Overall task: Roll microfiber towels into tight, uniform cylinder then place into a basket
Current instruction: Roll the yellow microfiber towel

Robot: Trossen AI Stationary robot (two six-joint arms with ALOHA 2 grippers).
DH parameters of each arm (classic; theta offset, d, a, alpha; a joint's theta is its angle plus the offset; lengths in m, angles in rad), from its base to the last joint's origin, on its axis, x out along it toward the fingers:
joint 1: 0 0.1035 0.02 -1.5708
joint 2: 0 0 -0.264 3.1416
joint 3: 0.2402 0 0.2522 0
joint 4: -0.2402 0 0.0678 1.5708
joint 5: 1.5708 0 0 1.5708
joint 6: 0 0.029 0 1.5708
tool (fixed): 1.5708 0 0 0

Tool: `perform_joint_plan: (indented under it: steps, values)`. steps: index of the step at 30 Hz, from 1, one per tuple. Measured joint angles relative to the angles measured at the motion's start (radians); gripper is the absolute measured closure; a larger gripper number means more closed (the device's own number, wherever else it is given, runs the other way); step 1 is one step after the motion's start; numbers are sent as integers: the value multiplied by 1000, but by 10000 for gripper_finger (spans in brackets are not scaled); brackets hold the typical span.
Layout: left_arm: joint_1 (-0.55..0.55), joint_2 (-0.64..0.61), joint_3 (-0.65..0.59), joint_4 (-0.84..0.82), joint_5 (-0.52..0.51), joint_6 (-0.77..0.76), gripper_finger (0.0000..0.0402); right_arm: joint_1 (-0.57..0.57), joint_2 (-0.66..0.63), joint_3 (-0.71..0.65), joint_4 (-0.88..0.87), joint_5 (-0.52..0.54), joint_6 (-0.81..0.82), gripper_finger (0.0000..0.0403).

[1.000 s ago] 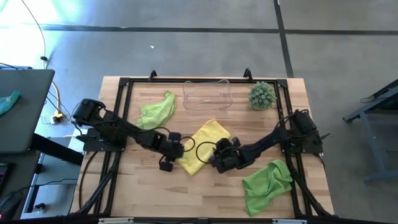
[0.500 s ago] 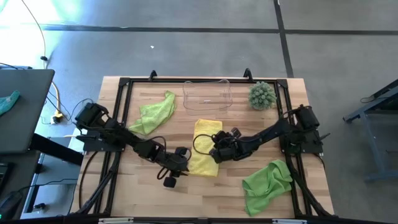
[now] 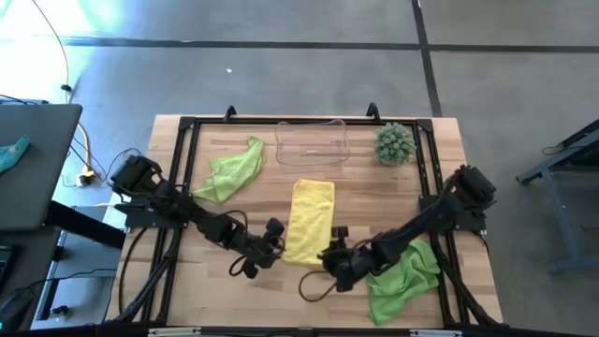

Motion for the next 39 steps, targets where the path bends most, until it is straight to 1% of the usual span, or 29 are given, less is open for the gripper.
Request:
perform_joint_plan:
  steps: [3,5,7,12,15,17,20,22,26,32,35,39]
  values:
    - [0,19,0,4,-19,27,247,17,0,0,1,5,5,248]
    - [0,32,0,3,-19,30,232,19,0,0,2,6,-4,238]
    - [0,56,1,11,-24,70,223,19,1,0,2,6,-30,225]
    - [-15,104,3,49,-57,260,219,18,1,0,0,9,-138,193]
    - [-23,127,3,96,-89,300,221,18,1,-7,-4,5,-147,182]
    - [-27,130,2,122,-85,290,222,18,1,-23,-7,2,-129,180]
    - [-24,138,1,160,-34,262,222,18,1,-61,4,-10,-101,180]
    - [-24,139,0,168,-30,250,222,18,1,-90,15,-25,-72,179]
    - [-15,158,2,191,-16,233,222,18,2,-146,90,-50,-38,183]
    - [-14,191,2,241,4,179,222,18,2,-192,208,-45,-110,191]
    - [-14,192,2,244,6,138,222,18,2,-210,236,-43,-155,192]
    - [-14,193,2,247,9,103,222,18,2,-233,238,-43,-160,192]
